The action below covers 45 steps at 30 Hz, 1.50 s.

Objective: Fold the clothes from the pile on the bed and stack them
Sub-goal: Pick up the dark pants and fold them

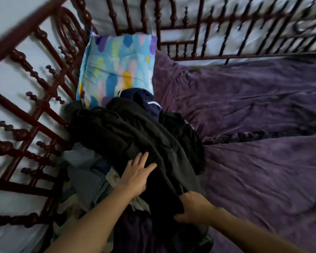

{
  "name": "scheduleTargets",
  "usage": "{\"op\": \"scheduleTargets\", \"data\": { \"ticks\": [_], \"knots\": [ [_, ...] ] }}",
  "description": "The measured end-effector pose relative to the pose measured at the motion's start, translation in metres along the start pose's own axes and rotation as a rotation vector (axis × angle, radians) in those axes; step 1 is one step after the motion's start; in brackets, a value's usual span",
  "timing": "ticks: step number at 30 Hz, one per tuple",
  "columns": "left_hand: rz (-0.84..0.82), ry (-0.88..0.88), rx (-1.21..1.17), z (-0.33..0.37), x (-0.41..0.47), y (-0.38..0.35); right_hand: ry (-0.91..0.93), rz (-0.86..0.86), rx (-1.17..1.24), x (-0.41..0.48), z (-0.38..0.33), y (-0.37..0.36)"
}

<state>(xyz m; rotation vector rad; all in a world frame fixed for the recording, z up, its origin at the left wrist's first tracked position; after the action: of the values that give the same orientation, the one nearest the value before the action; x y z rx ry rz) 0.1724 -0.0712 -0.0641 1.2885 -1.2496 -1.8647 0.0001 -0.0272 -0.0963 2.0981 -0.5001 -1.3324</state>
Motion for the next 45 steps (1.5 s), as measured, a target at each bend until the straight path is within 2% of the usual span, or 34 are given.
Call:
{"op": "scheduleTargets", "data": {
  "ticks": [3, 5, 7, 9, 11, 13, 14, 15, 18, 19, 20, 24, 25, 26, 30, 33, 37, 40, 42, 45],
  "knots": [
    [-0.048, -0.131, 0.058, 0.015, -0.014, 0.002, -0.054, 0.042, -0.035, -0.04, 0.004, 0.007],
    [-0.079, -0.159, -0.021, 0.028, -0.03, -0.003, -0.143, 0.137, -0.137, -0.059, 0.022, 0.016],
    [-0.096, -0.153, -0.138, 0.045, -0.048, -0.013, -0.231, 0.295, -0.214, -0.076, 0.039, 0.031],
    [-0.114, -0.168, -0.219, 0.068, -0.065, -0.03, -0.234, 0.541, -0.319, -0.094, 0.041, 0.04],
    [-0.171, -0.201, -0.244, 0.093, -0.078, -0.055, -0.237, 0.689, -0.326, -0.108, 0.042, 0.023],
    [-0.263, -0.233, -0.232, 0.112, -0.089, -0.084, -0.283, 0.649, -0.31, -0.112, 0.049, -0.024],
    [-0.329, -0.238, -0.223, 0.117, -0.094, -0.1, -0.325, 0.552, -0.317, -0.11, 0.054, -0.056],
    [-0.405, -0.232, -0.219, 0.119, -0.099, -0.115, -0.387, 0.382, -0.294, -0.107, 0.066, -0.092],
    [-0.546, -0.201, -0.225, 0.113, -0.102, -0.141, -0.604, -0.079, 0.047, -0.112, 0.113, -0.194],
    [-0.532, -0.197, -0.232, 0.11, -0.096, -0.142, -0.688, -0.141, 0.221, -0.118, 0.125, -0.213],
    [-0.496, -0.194, -0.232, 0.106, -0.086, -0.139, -0.774, -0.097, 0.385, -0.125, 0.138, -0.222],
    [-0.351, -0.236, -0.123, 0.108, -0.021, -0.122, -1.134, 0.392, 0.929, -0.143, 0.199, -0.218],
    [-0.319, -0.247, -0.103, 0.114, -0.002, -0.118, -1.176, 0.405, 1.075, -0.137, 0.206, -0.219],
    [-0.284, -0.263, -0.08, 0.123, 0.018, -0.114, -1.198, 0.343, 1.228, -0.127, 0.205, -0.222],
    [-0.165, -0.405, 0.04, 0.184, 0.1, -0.115, -1.062, 0.085, 1.673, -0.077, 0.169, -0.238],
    [-0.219, -0.5, 0.058, 0.237, 0.151, -0.133, -0.838, 0.107, 1.906, -0.076, 0.15, -0.238],
    [-0.335, -0.5, 0.091, 0.265, 0.172, -0.161, -0.561, 0.15, 1.834, -0.113, 0.162, -0.215],
    [-0.196, -0.368, -0.176, 0.249, 0.172, -0.13, -0.537, 0.196, 1.811, -0.141, 0.184, -0.196],
    [-0.018, -0.3, -0.328, 0.229, 0.174, -0.075, -0.587, 0.272, 1.804, -0.155, 0.205, -0.176],
    [0.193, -0.312, -0.473, 0.202, 0.164, 0.021, -0.616, 0.427, 1.816, -0.169, 0.227, -0.131]
  ]
}}
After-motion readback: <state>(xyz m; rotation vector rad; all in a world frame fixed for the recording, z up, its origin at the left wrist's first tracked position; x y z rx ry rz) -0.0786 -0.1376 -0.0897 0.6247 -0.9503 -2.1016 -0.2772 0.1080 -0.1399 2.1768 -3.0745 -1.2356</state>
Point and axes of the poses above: each hand's wrist, its own x-axis towards the middle knuckle, its own y-axis out of the back of the hand, z = x × y, the point moved 8 cm from there along x, towards the middle knuckle, and after that the axes turned 12 degrees about -y, right-handed, at the moved point
